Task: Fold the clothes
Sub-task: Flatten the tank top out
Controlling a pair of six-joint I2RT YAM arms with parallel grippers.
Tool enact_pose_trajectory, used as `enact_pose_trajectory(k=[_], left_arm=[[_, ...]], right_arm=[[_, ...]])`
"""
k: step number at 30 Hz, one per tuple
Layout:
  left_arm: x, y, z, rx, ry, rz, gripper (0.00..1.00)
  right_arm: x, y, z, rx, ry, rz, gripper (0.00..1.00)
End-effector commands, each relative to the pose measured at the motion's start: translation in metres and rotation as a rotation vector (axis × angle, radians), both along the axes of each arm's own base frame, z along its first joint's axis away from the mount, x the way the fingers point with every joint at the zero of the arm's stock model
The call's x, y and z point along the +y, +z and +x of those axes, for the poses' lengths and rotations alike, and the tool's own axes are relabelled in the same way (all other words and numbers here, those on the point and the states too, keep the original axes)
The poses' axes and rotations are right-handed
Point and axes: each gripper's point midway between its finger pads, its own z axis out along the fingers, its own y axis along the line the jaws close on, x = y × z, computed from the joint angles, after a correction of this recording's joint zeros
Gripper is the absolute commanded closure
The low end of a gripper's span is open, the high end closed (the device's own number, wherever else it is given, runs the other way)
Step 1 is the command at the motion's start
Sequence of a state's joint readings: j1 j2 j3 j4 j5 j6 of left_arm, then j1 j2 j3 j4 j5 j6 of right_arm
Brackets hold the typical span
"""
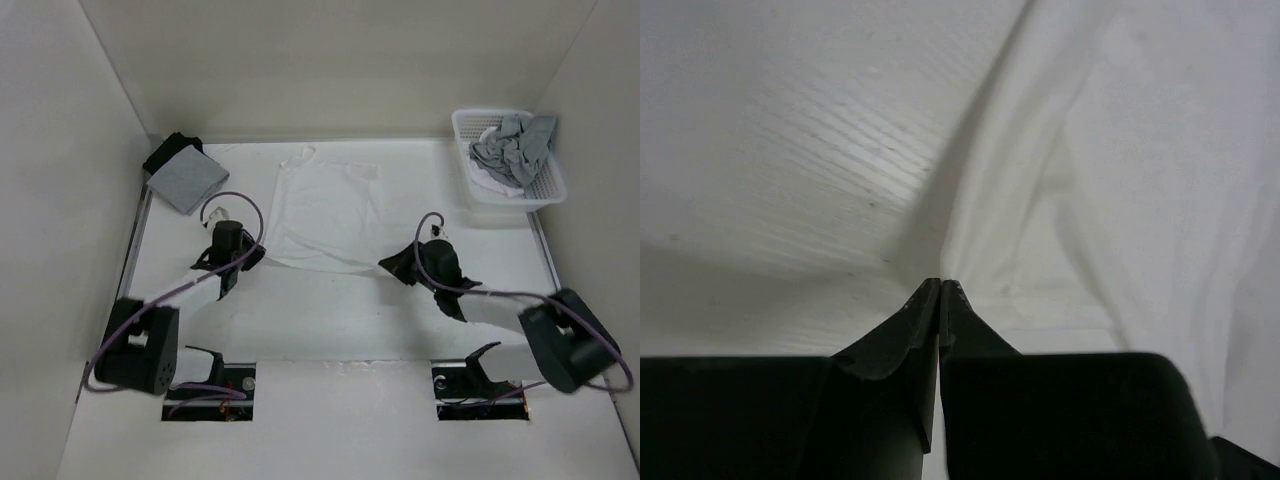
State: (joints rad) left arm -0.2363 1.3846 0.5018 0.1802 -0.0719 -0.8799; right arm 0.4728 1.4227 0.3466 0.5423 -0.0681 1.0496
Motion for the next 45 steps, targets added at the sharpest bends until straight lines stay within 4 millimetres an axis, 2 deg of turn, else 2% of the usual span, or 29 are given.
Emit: enact_pose_trajectory(k=[1,3,5,7,9,11,14,16,19,22,24,26,28,29,32,34,35,37,39,41,43,45], left_arm=[[-0.013,0.104,0.008,-0.264,-0.004,-0.134,1.00],[-0.012,0.175,-0.004,-0.409,-0.007,-0.173,1.00],[0.000,0.240,-0.019,-0.546,0.020,-0.183,1.00],[0.006,0.291,-0.036,-0.646,0.032,-0.220,1.00],[0.001,0.346,-0.059,-0.761,-0.004,-0.280,1.00],[-0.005,0.380,-0.080,-0.828,-0.039,-0.320,1.00],[-0.006,0.422,-0.107,-0.920,-0.058,-0.369,1.00],[-0.006,0.440,-0.120,-0.959,-0.070,-0.378,1.00],[-0.003,0.446,-0.124,-0.974,-0.056,-0.344,1.00],[-0.005,0.423,-0.106,-0.927,-0.016,-0.292,1.00],[-0.007,0.398,-0.085,-0.865,0.008,-0.245,1.00],[-0.009,0.375,-0.066,-0.816,0.028,-0.214,1.00],[-0.008,0.343,-0.032,-0.751,0.062,-0.170,1.00],[-0.006,0.334,-0.020,-0.730,0.072,-0.155,1.00],[0.011,0.314,0.039,-0.666,0.118,-0.151,1.00],[0.019,0.320,0.071,-0.658,0.130,-0.216,1.00],[0.016,0.328,0.084,-0.667,0.116,-0.239,1.00],[0.012,0.353,0.101,-0.697,0.088,-0.260,1.00],[0.011,0.381,0.105,-0.745,0.070,-0.256,1.00],[0.011,0.400,0.102,-0.785,0.061,-0.250,1.00],[0.011,0.400,0.098,-0.791,0.060,-0.247,1.00],[0.010,0.385,0.095,-0.770,0.060,-0.245,1.00]], right_arm=[[0.005,0.089,-0.001,-0.214,0.039,0.027,1.00],[-0.010,0.148,-0.011,-0.327,0.014,-0.019,1.00],[-0.030,0.198,-0.020,-0.429,-0.030,-0.090,1.00],[-0.040,0.233,-0.028,-0.476,-0.020,-0.148,1.00],[-0.041,0.284,-0.054,-0.551,0.008,-0.108,1.00],[-0.042,0.328,-0.078,-0.656,0.008,-0.061,1.00],[-0.046,0.359,-0.096,-0.676,0.018,-0.084,1.00],[-0.037,0.385,-0.118,-0.713,0.078,-0.019,1.00],[-0.040,0.400,-0.126,-0.741,0.052,-0.044,1.00],[-0.023,0.393,-0.127,-0.739,0.090,-0.086,1.00],[-0.012,0.380,-0.114,-0.722,0.094,-0.136,1.00],[-0.004,0.359,-0.087,-0.690,0.095,-0.179,1.00],[0.002,0.345,-0.059,-0.664,0.110,-0.168,1.00],[0.004,0.339,-0.041,-0.655,0.117,-0.154,1.00],[0.003,0.332,0.021,-0.628,0.107,-0.118,1.00],[0.002,0.340,0.060,-0.630,0.093,-0.115,1.00],[0.002,0.349,0.075,-0.637,0.088,-0.112,1.00],[0.000,0.369,0.094,-0.660,0.075,-0.113,1.00],[-0.007,0.394,0.101,-0.692,0.061,-0.111,1.00],[-0.012,0.411,0.100,-0.719,0.053,-0.113,1.00],[-0.015,0.416,0.096,-0.731,0.050,-0.112,1.00],[-0.013,0.407,0.092,-0.717,0.060,-0.114,1.00]])
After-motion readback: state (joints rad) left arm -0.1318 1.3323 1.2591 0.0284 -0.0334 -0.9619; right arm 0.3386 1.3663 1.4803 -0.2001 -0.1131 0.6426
